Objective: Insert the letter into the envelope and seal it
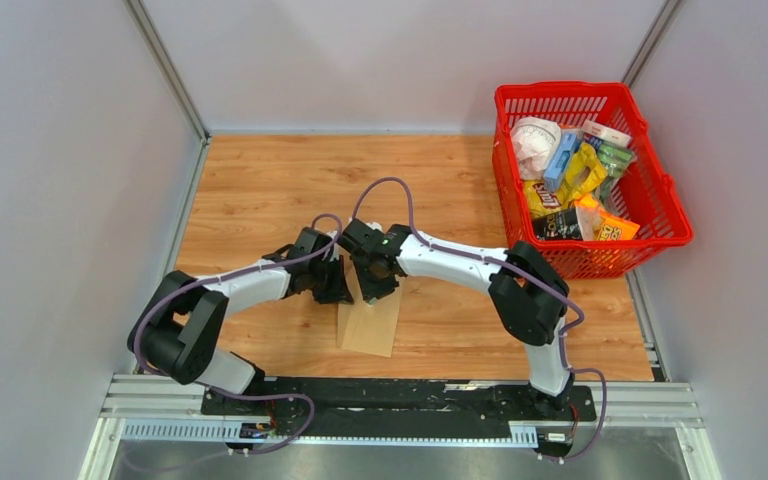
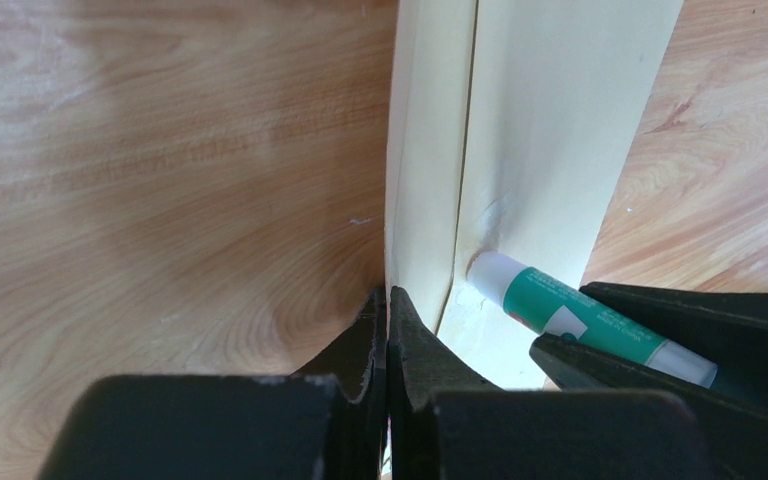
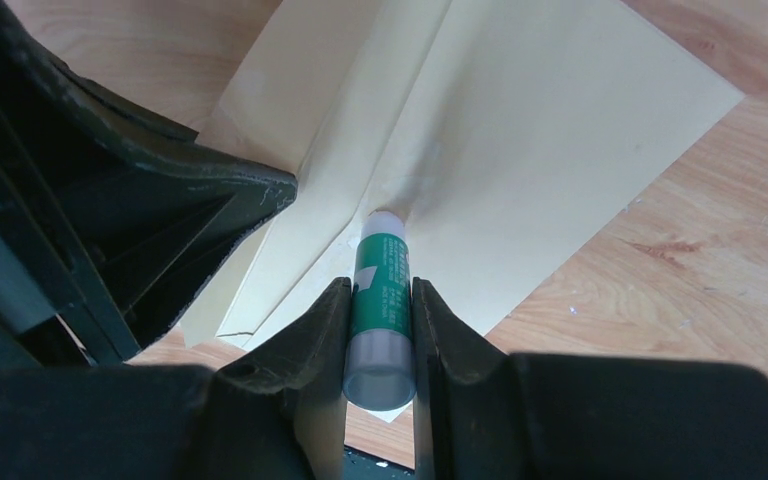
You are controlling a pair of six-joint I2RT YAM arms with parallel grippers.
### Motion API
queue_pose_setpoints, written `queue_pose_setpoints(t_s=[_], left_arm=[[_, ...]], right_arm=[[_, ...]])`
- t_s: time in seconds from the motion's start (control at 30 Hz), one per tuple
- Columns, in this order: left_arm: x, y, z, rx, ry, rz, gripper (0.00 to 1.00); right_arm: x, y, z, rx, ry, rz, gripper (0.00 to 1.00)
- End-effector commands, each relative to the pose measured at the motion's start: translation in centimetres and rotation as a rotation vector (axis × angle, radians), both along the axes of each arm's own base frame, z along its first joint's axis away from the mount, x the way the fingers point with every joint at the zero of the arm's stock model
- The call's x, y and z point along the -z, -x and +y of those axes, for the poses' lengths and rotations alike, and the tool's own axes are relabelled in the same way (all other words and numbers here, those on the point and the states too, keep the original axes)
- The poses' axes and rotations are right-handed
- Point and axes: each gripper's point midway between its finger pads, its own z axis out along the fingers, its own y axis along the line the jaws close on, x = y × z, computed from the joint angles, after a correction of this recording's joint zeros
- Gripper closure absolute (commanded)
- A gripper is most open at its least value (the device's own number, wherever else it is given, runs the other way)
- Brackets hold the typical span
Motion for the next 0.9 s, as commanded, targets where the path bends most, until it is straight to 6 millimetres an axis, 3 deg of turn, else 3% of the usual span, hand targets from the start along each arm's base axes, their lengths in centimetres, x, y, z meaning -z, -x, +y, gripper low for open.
queue_pose_setpoints(t_s=[0.0,0.37,0.87], left_arm=[[0.7,0.7,0.4,0.094,-0.046,0.023,1.0],[1.1,0.5,0.8,0.061,-0.077,0.034,1.0],[0.4,-0.8,1.4,-0.207,-0.035,0.009,1.0]], right_arm=[[0.8,-2.4,0.1,0.043,0.013,-0.028,1.0],[1.2,-4.2,-1.3,0.095,0.043,-0.052,1.0],[1.3,-0.5,-1.0,0.009,0.061,-0.011,1.0]])
